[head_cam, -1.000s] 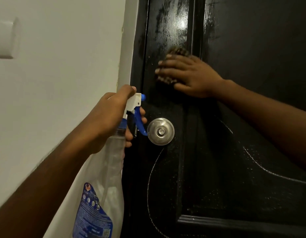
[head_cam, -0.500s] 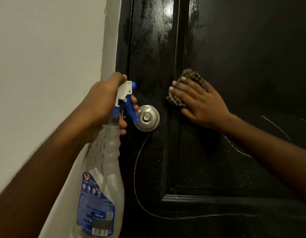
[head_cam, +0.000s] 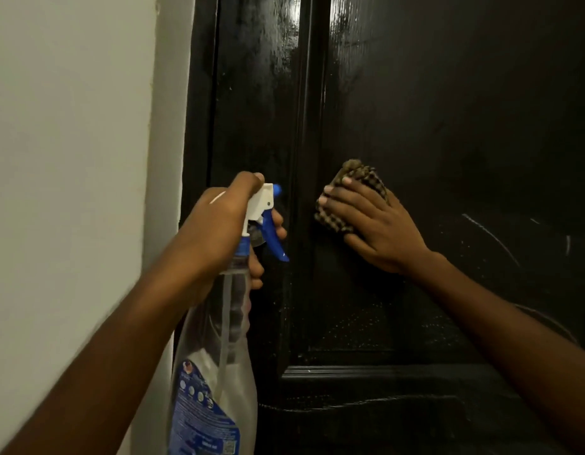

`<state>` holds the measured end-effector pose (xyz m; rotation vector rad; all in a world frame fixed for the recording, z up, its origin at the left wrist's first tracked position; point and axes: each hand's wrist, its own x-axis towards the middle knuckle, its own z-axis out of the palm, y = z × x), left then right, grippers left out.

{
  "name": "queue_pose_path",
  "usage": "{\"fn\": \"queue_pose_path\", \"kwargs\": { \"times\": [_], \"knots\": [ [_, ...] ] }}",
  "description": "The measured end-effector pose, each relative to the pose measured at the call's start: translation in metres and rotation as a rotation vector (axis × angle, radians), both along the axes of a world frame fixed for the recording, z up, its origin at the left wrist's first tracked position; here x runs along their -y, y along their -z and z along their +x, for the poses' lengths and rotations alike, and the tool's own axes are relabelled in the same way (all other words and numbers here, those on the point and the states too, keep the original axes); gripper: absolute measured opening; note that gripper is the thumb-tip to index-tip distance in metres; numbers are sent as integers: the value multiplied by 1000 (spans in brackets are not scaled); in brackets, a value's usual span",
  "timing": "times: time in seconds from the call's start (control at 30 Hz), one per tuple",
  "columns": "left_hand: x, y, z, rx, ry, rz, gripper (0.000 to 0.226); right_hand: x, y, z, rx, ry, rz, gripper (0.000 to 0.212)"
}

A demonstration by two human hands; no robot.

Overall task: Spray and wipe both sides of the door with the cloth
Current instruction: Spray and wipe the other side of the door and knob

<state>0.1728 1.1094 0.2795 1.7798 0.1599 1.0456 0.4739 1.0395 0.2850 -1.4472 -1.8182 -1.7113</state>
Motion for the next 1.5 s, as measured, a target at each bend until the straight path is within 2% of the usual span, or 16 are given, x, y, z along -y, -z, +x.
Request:
{"fn": "queue_pose_path", "kwargs": {
  "times": [0.1, 0.2, 0.33, 0.43, 0.57, 0.63, 0.77, 0.83, 0.93, 1.03, 1.1, 1.17, 1.27, 1.33, 1.4, 1.5],
  "knots": [
    [3, 7, 19, -22, -3, -3, 59, 10, 3, -3, -396, -270, 252, 59],
    [15, 13, 41, -57, -2, -39, 58, 20, 9, -6, -697, -508, 566, 57],
    [24, 22, 65, -61, -60, -37, 58, 30, 14, 0, -870, -535, 780, 57],
    [24, 29, 72, -81, -98, -31, 60, 33, 11, 5, -842, -428, 798, 58],
    [17, 34, 70, -54, -157, -46, 57, 9, -1, -7, -748, -164, 604, 63],
    [14, 36, 71, -14, -176, -39, 55, -6, 10, -12, -601, 30, 508, 64],
    [14, 38, 79, 1, -177, -5, 55, 7, 78, 6, -218, 92, 242, 66],
    [17, 37, 86, -19, -165, -8, 55, 34, 111, 38, -115, 148, 150, 67],
    [23, 37, 95, -26, -142, -15, 55, 78, 111, 83, -369, 204, 276, 71],
    [30, 38, 101, -5, -137, -9, 56, 90, 63, 95, -747, 177, 581, 64],
    [33, 40, 105, 0, -137, -13, 56, 73, 30, 81, -912, 164, 727, 62],
    [34, 41, 109, 4, -144, -23, 56, 49, 24, 58, -841, 164, 701, 64],
    [37, 41, 117, -12, -153, -26, 55, 37, 61, 44, -392, 126, 408, 66],
    [41, 42, 127, -35, -149, -16, 55, 52, 85, 63, -176, 136, 235, 66],
    [48, 42, 139, -50, -147, 2, 56, 75, 91, 91, -143, 145, 215, 65],
    [60, 42, 160, -54, -120, 5, 56, 110, 78, 133, -286, 160, 307, 65]
  ]
}}
